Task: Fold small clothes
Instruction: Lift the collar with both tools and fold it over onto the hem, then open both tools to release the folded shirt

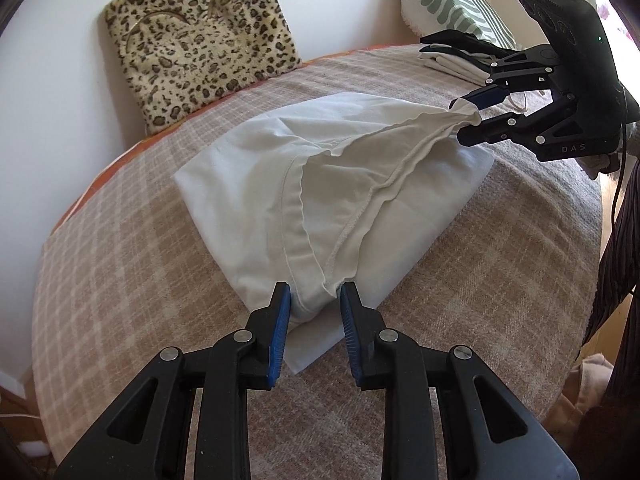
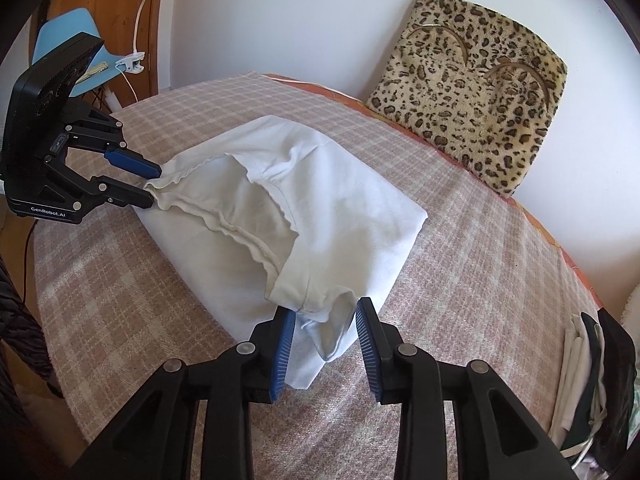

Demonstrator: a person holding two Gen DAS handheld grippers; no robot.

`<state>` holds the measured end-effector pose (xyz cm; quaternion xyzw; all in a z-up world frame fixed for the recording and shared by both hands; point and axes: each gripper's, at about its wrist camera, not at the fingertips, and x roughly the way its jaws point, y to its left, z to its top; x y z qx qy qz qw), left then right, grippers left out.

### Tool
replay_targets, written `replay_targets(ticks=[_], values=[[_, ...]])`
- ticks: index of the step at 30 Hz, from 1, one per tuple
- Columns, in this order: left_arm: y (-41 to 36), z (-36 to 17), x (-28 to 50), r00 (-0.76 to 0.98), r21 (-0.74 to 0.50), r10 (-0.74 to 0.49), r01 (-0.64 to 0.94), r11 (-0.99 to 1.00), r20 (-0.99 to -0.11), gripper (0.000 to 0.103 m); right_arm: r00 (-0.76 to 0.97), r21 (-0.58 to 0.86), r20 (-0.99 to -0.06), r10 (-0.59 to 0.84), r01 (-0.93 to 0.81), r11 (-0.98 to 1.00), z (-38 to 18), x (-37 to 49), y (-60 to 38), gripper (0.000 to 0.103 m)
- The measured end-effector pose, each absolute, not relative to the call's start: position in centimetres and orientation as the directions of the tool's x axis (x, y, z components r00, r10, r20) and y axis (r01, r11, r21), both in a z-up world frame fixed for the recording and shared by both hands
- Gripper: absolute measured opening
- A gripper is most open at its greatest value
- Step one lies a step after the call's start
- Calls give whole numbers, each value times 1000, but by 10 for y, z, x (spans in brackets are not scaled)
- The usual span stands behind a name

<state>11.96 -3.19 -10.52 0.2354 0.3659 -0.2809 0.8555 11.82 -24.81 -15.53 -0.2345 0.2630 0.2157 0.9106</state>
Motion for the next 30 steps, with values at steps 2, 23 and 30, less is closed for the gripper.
replay_targets(ticks=[2, 23, 30], values=[[-32, -107, 120, 562, 184, -327, 668, 721, -760, 9, 773, -332, -575, 266, -518, 788, -156, 117, -245, 30], [5, -80, 106, 527, 37, -402, 638, 769, -748, 12, 710, -301, -620, 332, -607, 736, -156, 94, -266, 31], [15, -36, 143, 583, -122, -496, 561, 819, -643, 12, 743, 7, -452, 494, -551, 834, -101, 123, -300, 31]])
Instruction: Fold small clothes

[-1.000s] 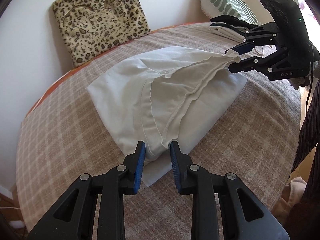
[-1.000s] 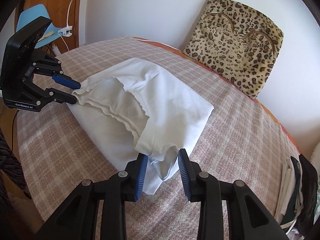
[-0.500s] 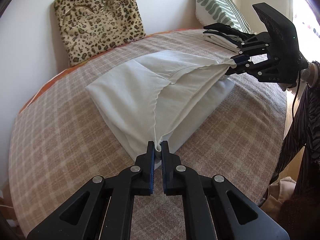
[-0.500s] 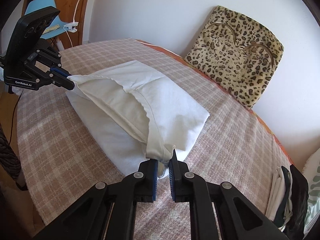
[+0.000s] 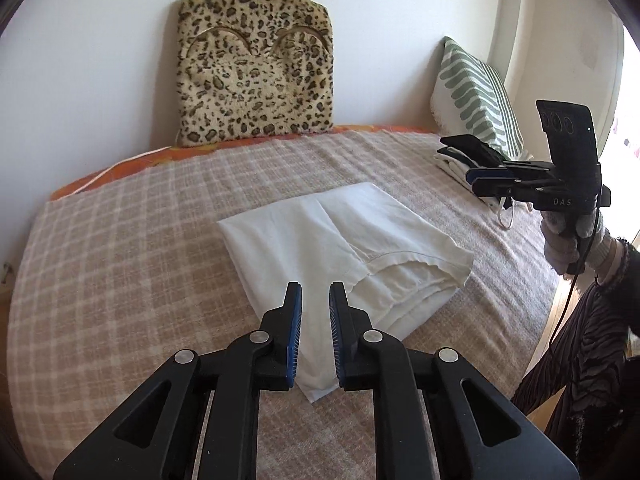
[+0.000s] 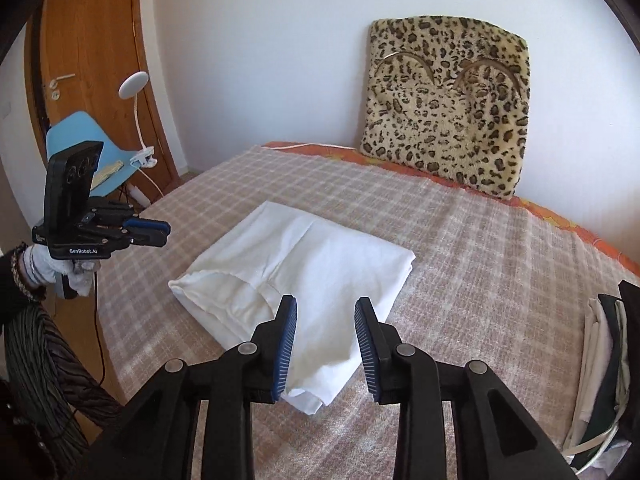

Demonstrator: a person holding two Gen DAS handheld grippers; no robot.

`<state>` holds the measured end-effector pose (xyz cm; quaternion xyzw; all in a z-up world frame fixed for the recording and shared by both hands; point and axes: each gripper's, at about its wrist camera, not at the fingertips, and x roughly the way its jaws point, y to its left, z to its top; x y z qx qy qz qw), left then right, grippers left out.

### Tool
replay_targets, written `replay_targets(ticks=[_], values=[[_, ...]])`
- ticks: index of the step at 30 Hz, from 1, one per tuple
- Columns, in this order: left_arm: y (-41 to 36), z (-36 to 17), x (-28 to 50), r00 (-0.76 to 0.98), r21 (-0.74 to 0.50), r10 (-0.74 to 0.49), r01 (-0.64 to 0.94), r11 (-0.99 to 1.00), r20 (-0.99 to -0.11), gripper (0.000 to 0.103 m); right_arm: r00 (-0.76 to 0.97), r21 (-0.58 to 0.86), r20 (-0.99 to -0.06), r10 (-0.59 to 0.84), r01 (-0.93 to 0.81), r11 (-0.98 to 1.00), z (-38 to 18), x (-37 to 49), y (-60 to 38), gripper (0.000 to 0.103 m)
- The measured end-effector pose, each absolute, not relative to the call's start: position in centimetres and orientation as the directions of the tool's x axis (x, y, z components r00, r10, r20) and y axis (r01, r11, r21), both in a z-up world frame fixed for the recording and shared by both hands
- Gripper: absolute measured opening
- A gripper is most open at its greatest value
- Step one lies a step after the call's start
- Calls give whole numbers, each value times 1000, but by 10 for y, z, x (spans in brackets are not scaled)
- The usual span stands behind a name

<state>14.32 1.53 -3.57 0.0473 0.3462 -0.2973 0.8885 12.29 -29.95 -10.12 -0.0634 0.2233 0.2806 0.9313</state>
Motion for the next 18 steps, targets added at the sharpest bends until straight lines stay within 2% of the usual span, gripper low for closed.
replay_targets(ticks=[3, 9, 12, 14, 16, 18], values=[[1, -37, 164, 580, -149, -497, 543, 827, -646, 12, 752, 51, -441, 489, -523, 851, -94, 150, -288, 30], [-36, -56, 187, 520, -194, -525, 561, 805, -674, 12, 710, 138, -508, 488, -492, 860, -102, 205, -271, 27], [-48, -68, 192, 492, -188, -522, 577, 795, -696, 12, 673, 234, -501, 545, -501, 833, -105, 215, -279, 29], [-52, -80, 198, 462, -195, -515, 578, 793, -722, 12, 668, 236, -502, 549, -505, 830, -106, 217, -279, 30], [-54, -93, 199, 427, -199, -505, 581, 789, -750, 12, 643, 242, -527, 555, -512, 824, -113, 223, -277, 30], [-56, -103, 194, 407, -186, -488, 589, 786, -772, 12, 575, 258, -610, 546, -507, 822, -126, 227, -277, 29]])
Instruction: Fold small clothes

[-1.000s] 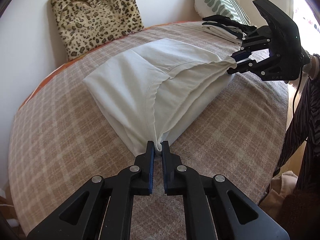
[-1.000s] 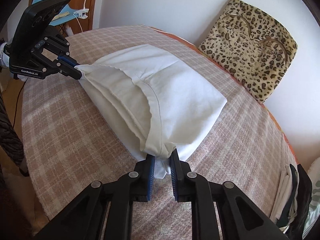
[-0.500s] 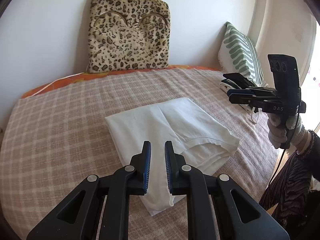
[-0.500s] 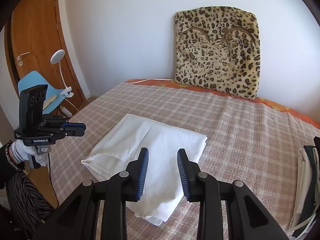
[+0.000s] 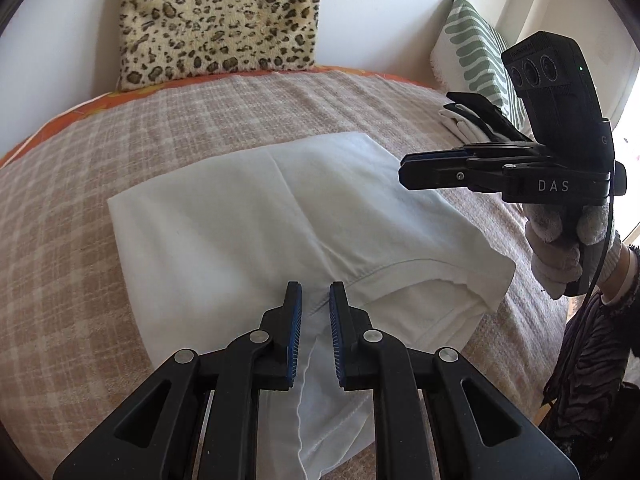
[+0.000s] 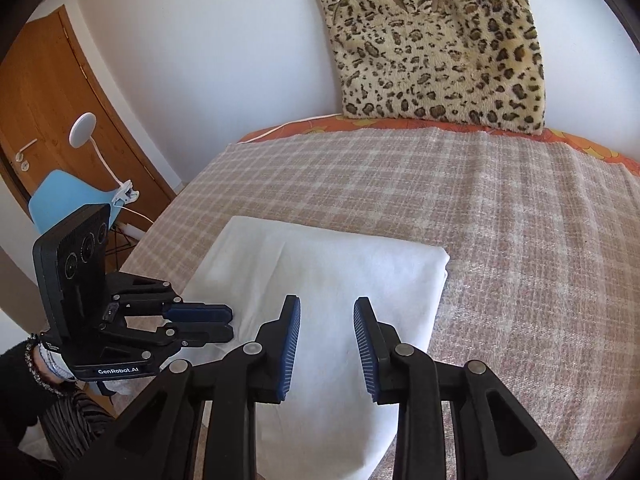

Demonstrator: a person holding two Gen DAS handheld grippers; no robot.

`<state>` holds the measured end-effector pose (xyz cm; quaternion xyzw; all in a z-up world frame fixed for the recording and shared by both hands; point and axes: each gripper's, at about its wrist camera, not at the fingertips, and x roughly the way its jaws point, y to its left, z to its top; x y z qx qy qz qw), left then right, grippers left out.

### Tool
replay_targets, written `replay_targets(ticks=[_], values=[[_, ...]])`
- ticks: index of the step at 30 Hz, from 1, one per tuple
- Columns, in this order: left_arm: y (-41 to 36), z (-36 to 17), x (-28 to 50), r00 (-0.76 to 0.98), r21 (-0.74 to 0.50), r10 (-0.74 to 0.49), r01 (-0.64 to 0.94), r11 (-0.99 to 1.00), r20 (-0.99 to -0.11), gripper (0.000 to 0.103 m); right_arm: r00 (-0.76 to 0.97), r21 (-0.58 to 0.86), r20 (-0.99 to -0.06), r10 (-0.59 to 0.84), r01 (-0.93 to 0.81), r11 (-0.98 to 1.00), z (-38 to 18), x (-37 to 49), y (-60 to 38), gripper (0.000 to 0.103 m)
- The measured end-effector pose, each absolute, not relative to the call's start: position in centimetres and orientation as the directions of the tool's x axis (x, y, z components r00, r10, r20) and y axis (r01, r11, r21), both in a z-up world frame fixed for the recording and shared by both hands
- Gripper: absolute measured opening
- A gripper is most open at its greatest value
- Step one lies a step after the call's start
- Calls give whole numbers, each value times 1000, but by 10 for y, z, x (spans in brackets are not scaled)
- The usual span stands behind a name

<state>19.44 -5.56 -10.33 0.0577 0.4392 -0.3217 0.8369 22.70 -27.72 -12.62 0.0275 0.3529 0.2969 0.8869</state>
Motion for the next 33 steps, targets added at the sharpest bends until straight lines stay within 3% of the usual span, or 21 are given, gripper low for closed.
replay_targets(ticks=[4, 6, 15, 24, 28, 33], values=[[-48, -102, 186, 396, -185, -498, 609, 771, -771, 13, 553, 147, -716, 426, -477, 866, -151, 227, -282, 24], [-39, -92, 185, 409, -192, -507, 603, 775, -759, 13, 572, 86, -729, 376, -468, 879, -151, 223, -288, 27], [-13, -56, 237, 533, -303, -537, 465, 832, -654, 13, 613, 239, -580, 536, -501, 832, -107, 248, -269, 27], [-31, -93, 271, 516, -229, -431, 409, 883, -740, 13, 558, 193, -665, 497, -515, 836, -135, 286, -208, 21], [-18, -103, 280, 530, -197, -369, 354, 914, -764, 13, 539, 220, -697, 473, -467, 856, -148, 307, -214, 14], [2, -106, 283, 539, -212, -352, 306, 928, -765, 13, 508, 296, -687, 520, -457, 838, -148, 308, -230, 17]])
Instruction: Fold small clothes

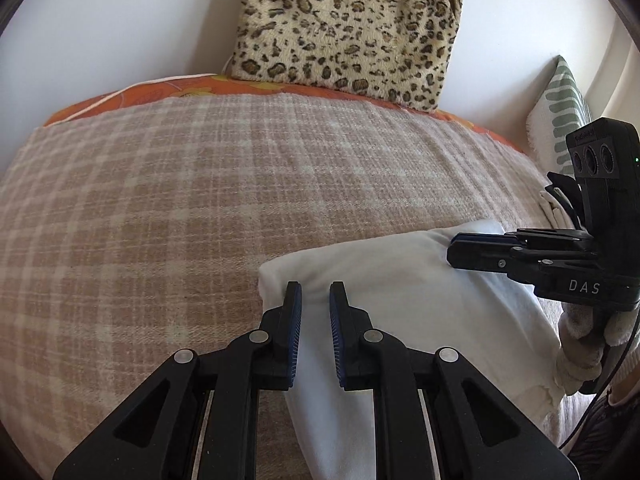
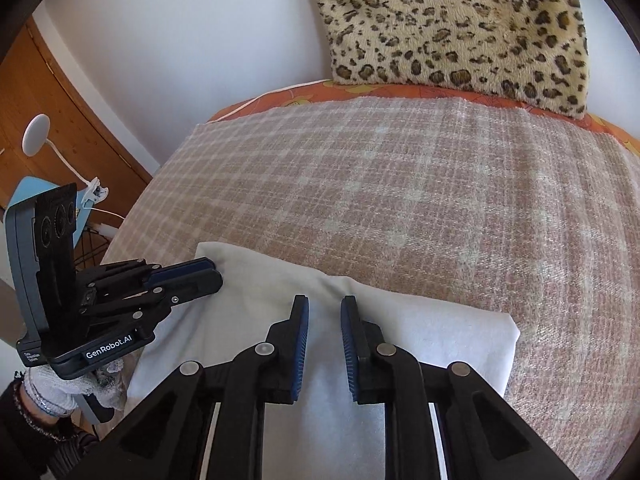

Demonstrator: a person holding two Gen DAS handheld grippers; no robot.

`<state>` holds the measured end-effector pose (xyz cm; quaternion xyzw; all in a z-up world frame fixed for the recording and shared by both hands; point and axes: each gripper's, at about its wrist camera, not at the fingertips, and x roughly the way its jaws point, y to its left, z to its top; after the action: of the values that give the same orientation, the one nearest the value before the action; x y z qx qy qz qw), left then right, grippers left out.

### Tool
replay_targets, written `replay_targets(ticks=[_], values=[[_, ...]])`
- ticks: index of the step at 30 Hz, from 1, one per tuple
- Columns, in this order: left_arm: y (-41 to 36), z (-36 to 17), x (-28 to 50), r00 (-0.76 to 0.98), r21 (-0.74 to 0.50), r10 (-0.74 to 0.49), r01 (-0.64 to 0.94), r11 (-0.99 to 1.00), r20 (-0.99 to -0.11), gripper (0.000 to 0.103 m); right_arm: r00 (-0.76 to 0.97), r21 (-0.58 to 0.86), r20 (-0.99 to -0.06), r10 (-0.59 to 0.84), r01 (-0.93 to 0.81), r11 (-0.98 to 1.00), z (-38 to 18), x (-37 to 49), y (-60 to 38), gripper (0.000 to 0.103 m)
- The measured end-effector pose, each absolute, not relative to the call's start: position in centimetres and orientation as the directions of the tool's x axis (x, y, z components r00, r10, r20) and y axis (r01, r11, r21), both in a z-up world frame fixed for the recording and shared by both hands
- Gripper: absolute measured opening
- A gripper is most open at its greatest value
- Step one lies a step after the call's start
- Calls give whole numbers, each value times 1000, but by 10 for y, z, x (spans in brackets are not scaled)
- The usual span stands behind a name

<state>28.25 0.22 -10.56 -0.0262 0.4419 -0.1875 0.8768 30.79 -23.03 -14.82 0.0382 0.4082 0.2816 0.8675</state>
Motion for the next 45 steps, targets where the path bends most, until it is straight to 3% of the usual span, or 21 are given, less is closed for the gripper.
replay_targets(ticks=[5, 9, 10, 13, 14, 31, 45], values=[[23, -93, 281, 589, -210, -311, 236, 949, -746, 13, 540, 389, -620, 569, -419, 821, -130, 297, -267, 27], [48, -90, 287, 589, -325, -360, 169, 930, -724, 14, 579, 411, -602, 550, -366, 835, -121, 291, -298, 31], [51, -89, 287, 584, -356, -383, 166, 920, -716, 20, 586, 409, -598, 546, -363, 837, -119, 288, -303, 35], [52, -89, 285, 579, -405, -418, 161, 900, -700, 57, 599, 385, -610, 519, -348, 855, -122, 285, -313, 49], [52, -91, 283, 564, -432, -443, 163, 887, -697, 58, 594, 385, -619, 514, -341, 858, -125, 285, -316, 51], [72, -117, 225, 418, -650, -621, 90, 754, -663, 58, 447, 615, -595, 668, -281, 737, -169, 234, -359, 52], [44, -123, 229, 393, -642, -635, 134, 755, -665, 55, 414, 672, -568, 711, -266, 692, -182, 228, -350, 52]])
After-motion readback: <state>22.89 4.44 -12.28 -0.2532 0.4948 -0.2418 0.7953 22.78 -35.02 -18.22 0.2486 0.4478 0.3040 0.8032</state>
